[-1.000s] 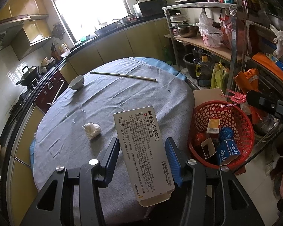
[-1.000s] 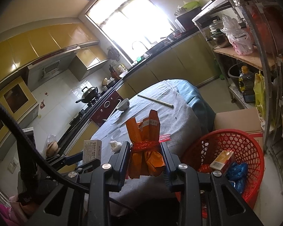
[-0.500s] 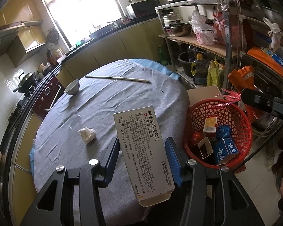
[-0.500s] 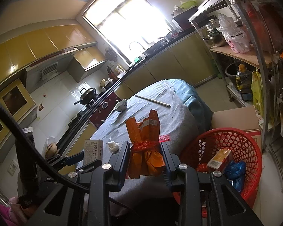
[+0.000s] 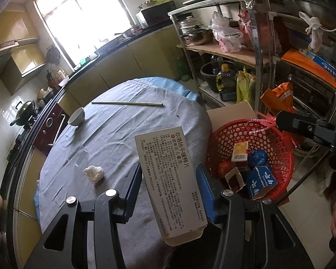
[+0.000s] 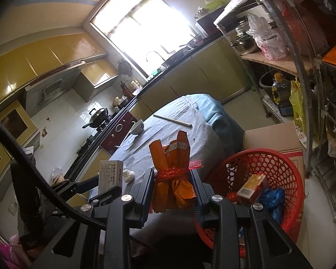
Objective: Collect trash
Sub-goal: 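Open the right tool to drop the orange wrapper while the left tool releases the white box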
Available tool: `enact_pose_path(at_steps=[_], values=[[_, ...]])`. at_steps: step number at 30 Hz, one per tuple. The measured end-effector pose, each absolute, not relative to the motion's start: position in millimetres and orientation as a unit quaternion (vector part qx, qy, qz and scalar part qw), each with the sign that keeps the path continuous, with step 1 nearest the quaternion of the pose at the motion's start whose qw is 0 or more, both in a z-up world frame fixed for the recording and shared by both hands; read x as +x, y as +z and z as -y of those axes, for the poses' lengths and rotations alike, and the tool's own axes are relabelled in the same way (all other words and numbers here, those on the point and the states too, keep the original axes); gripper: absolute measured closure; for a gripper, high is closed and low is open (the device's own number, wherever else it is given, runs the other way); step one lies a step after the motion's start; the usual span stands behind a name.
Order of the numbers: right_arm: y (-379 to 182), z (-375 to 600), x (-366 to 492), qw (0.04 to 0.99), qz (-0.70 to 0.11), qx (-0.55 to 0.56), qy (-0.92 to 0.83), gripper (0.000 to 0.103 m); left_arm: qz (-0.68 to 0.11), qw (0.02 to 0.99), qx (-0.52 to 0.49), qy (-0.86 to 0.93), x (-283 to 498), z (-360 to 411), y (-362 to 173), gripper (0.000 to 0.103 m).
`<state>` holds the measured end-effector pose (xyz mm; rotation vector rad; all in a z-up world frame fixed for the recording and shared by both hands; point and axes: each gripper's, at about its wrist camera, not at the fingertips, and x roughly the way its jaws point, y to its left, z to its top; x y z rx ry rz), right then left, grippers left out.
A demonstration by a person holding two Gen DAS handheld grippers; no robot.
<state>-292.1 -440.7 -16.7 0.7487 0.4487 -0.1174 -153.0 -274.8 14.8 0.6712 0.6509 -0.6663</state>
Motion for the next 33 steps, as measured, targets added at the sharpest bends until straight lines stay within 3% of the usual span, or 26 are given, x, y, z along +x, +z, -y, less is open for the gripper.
enact_pose_path(at_steps=[17,33], values=[[-26,464,-313,0.895,-0.212,0.383,-0.087,0.069,-0.309,0.821,0.335,-0.343,-157,310,1,0.051],[-28,488,-332,0.886,-0.206,0.396,-0.122,0.069,-0.377,0.774,0.272,-0.431,-140,348,-10,0.050]])
